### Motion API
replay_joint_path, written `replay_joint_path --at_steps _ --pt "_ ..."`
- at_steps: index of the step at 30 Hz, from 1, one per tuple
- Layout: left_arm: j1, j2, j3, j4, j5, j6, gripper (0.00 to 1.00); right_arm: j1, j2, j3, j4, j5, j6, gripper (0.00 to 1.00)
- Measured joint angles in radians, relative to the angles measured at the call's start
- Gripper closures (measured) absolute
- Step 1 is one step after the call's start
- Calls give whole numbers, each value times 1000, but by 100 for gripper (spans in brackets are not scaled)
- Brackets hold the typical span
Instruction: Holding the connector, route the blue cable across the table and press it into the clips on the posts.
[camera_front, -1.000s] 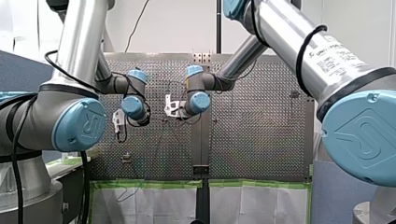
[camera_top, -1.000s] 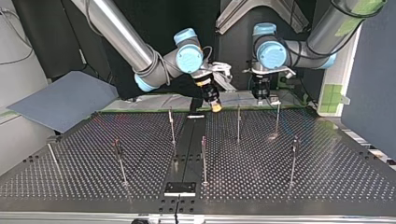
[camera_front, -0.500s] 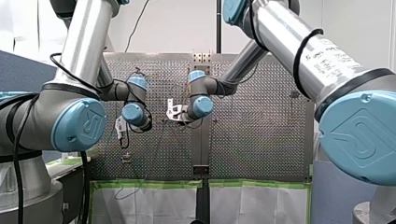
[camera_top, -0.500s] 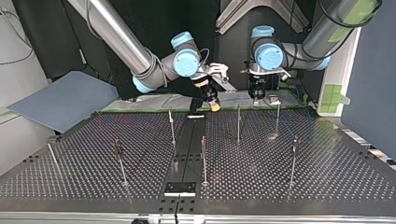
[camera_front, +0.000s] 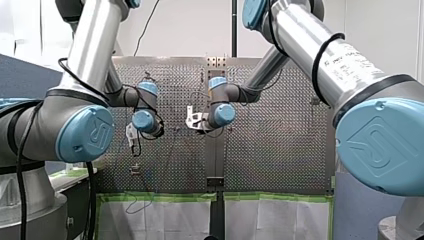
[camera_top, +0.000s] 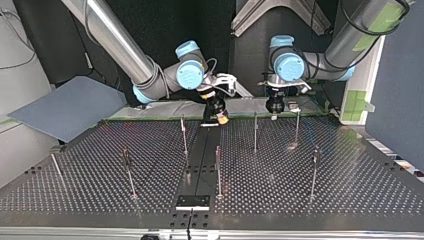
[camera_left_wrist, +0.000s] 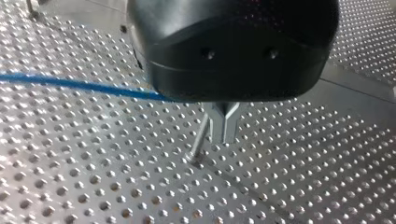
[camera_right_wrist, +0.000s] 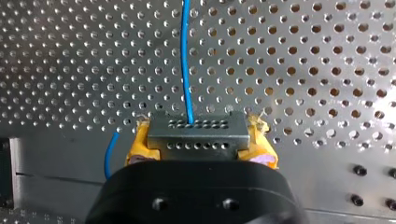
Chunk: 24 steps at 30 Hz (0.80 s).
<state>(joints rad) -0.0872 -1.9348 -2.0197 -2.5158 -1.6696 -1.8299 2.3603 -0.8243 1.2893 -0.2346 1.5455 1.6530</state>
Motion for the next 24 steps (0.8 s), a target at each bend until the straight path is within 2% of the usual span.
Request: replay_joint_path --at_steps 6,18,24 --pt "8 -50 32 11 0 -5 100 -14 0 0 0 -10 0 100" --pt "32 -66 100 9 16 -15 100 -47 0 -5 -2 -11 -3 100" --pt "40 -111 156 -17 33 -16 100 -62 0 -22 -2 -15 -3 100"
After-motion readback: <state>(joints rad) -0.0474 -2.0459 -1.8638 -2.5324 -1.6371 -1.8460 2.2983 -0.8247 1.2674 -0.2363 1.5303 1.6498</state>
